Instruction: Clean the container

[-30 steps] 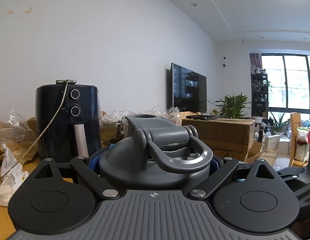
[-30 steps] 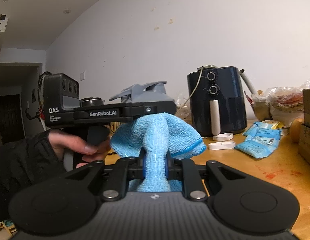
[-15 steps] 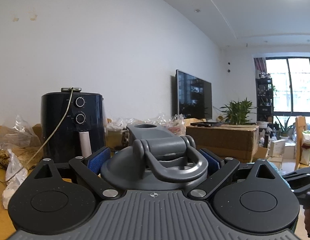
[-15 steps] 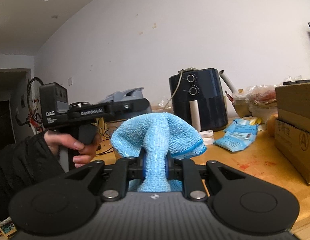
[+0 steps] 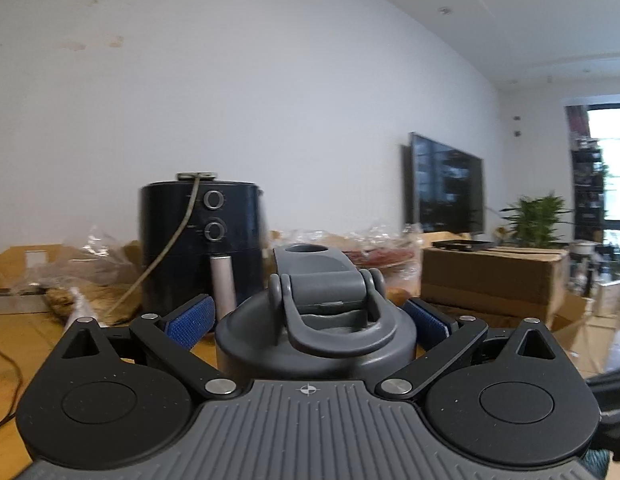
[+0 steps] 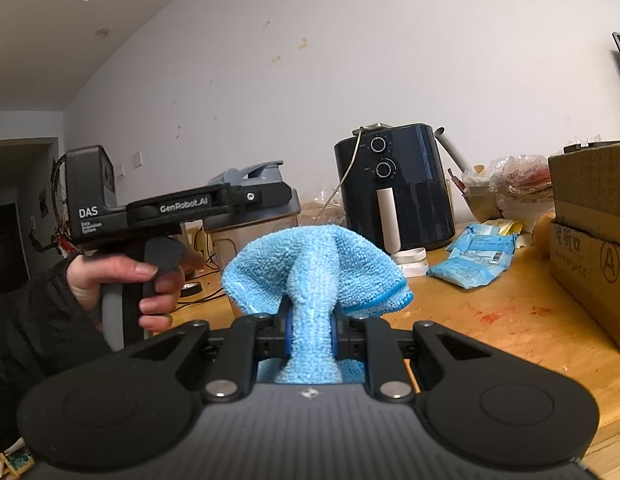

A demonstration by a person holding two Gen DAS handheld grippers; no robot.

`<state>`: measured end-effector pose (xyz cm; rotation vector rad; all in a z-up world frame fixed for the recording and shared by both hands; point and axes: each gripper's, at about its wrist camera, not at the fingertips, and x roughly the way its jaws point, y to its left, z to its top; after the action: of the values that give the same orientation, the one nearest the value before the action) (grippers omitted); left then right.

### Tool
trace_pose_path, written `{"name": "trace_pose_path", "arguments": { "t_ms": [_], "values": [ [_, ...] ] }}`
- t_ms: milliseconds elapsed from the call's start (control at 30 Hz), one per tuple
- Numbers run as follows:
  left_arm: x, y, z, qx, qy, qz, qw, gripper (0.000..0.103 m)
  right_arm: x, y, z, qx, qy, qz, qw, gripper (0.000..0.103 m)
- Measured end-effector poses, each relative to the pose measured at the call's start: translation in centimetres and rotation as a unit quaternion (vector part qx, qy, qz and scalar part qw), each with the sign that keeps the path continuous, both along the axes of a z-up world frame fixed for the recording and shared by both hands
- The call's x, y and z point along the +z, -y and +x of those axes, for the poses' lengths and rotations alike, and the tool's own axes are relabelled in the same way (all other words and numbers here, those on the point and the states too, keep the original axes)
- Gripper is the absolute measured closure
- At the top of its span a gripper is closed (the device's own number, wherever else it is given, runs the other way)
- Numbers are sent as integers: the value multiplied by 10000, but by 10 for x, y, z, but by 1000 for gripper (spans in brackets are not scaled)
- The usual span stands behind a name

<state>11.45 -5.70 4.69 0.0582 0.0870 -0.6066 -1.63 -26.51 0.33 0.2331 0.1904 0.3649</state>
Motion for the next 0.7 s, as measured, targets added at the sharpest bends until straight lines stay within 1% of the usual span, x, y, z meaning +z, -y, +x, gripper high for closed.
{"name": "trace_pose_path", "arguments": {
  "t_ms": [100,167,300,467,533,700],
  "values": [
    [0,7,-6,240,27,-8,9997,0,-2,1,2,2,-36,30,10000,89],
    [0,11,-9,453,8,-79,9989,0,-3,0,2,5,-45,36,10000,89],
    [2,20,-15,955,-45,-200,9952,0,-5,1,0,-7,-65,47,10000,89],
    [4,34,-21,1571,4,-248,9873,0,-6,1,0,-21,-99,63,9999,89],
    [4,40,-22,1771,-44,-263,9838,0,-7,1,0,-22,-110,65,9999,89],
    [4,54,-21,2356,-93,-247,9715,0,-8,1,-2,-32,-119,75,9999,89]
  ]
}}
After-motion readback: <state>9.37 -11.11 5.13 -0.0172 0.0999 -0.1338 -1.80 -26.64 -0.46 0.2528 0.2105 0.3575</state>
